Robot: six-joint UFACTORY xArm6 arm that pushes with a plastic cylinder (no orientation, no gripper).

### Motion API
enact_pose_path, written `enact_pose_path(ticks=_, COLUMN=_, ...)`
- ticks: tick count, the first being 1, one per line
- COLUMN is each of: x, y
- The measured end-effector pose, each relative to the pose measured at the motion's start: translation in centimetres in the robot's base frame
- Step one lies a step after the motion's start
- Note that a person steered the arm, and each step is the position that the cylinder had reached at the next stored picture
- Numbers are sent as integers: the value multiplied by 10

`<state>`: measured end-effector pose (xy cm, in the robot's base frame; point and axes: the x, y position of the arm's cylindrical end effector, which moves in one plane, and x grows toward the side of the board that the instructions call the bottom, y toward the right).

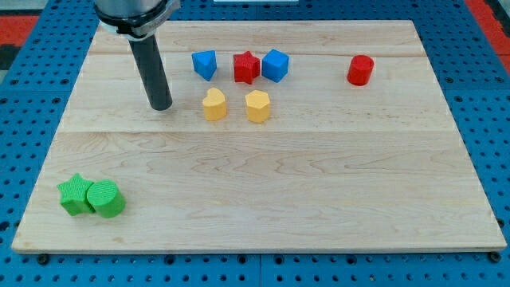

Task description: Place the yellow hexagon below right to the red circle

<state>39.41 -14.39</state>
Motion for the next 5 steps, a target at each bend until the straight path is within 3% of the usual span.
enact_pose_path(ticks=3, x=4, y=52)
enact_pose_path(ticks=5, x=4, y=165)
